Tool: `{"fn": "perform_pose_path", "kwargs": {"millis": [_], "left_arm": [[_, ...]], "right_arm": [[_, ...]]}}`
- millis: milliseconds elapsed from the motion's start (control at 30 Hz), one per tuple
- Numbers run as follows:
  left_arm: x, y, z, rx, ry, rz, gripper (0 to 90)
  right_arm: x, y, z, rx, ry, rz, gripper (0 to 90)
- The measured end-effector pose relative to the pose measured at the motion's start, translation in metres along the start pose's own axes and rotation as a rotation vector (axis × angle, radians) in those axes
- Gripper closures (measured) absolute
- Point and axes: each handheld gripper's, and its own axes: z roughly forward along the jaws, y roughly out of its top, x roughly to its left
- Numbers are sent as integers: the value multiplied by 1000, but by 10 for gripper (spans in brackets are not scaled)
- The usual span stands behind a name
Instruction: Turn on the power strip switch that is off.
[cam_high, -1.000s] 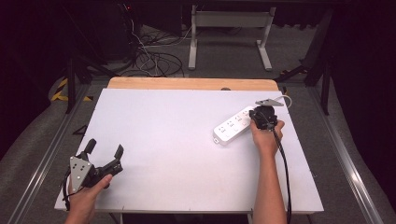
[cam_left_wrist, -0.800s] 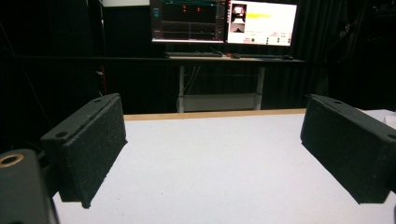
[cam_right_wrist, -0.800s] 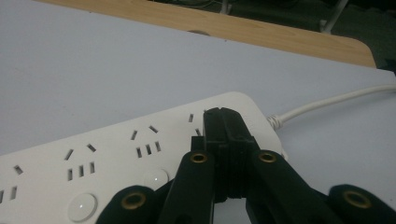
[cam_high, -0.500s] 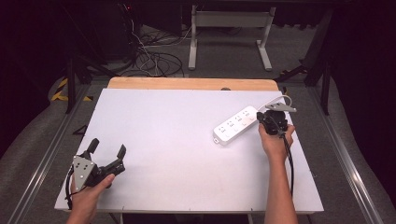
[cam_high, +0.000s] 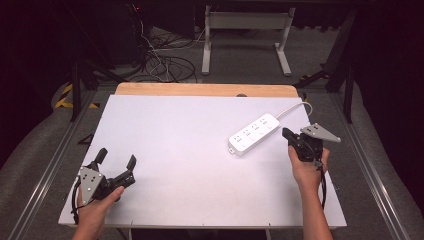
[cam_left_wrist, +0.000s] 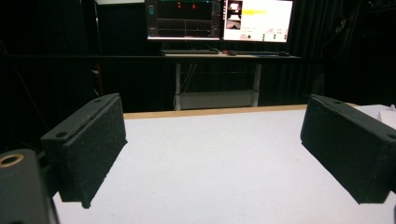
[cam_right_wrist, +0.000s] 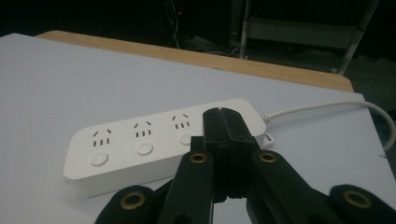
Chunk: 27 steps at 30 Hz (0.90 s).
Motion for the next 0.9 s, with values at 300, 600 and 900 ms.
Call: {"fn": "perform_pose_path", "kwargs": {"millis": [300, 600, 900], "left_arm": [[2, 0, -2, -2, 4, -8, 73], [2, -1, -1, 1, -2, -1, 74], [2, -2, -2, 3, -2, 3, 74]], "right_arm": [[8, -17, -36, -165, -41, 37, 900], [29, -30, -65, -326, -105, 50, 881], [46, -32, -74, -341, -131, 7, 713]]}}
